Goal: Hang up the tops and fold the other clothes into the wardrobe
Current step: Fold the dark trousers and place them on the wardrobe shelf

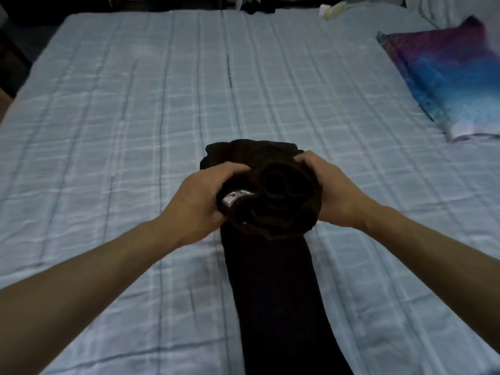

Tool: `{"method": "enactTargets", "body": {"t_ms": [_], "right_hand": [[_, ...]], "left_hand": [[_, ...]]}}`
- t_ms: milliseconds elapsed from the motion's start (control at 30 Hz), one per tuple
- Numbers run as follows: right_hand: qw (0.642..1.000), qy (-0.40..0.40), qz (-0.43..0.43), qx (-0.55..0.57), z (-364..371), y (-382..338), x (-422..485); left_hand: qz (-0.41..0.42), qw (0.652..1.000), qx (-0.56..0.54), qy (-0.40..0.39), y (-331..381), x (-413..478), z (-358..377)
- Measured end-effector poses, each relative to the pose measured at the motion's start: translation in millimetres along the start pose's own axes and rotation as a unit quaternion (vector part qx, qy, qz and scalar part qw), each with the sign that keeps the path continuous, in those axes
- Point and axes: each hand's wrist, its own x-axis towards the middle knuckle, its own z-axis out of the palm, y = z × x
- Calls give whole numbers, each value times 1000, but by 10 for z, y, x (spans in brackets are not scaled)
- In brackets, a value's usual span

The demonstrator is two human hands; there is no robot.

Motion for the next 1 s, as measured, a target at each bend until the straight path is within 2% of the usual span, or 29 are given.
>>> {"method": "enactTargets", "body": {"t_ms": [67, 167, 333, 467, 567, 667, 733, 800, 867, 933, 1000], "right_hand": [[1000, -15, -24, -6, 93, 23, -357], [989, -51, -114, -75, 203, 111, -860], [978, -53, -136, -149, 469, 422, -1552], [969, -99, -113, -198, 741, 672, -1910], [975, -130, -59, -172, 887, 701, -2097], [992, -79, -6, -98, 908, 577, -2144], [998, -37, -3, -57, 911, 440, -2152], [997, -50, -17, -65, 953, 296, -2160], [989, -99, -22, -106, 1038, 228, -2178], [980, -125, -13, -152, 1137, 248, -2209], [980, -100, -17, -171, 1214, 275, -2258]], "left_hand": [[16, 999, 48, -12, 115, -320, 159], [41, 993, 102, -46, 283, -784, 441], [86, 982, 146, -85, 452, -1352, 909], [77, 967, 187, -158, 404, -1699, 1239], [39, 963, 177, -199, 309, -1964, 1401], [-3, 974, 135, -180, 244, -2057, 1394], [24, 974, 142, -174, 228, -2029, 1369], [54, 970, 147, -186, 238, -1984, 1333], [67, 966, 149, -199, 265, -1958, 1317], [50, 972, 139, -185, 316, -1972, 1334], [19, 977, 144, -158, 405, -2012, 1386]]}}
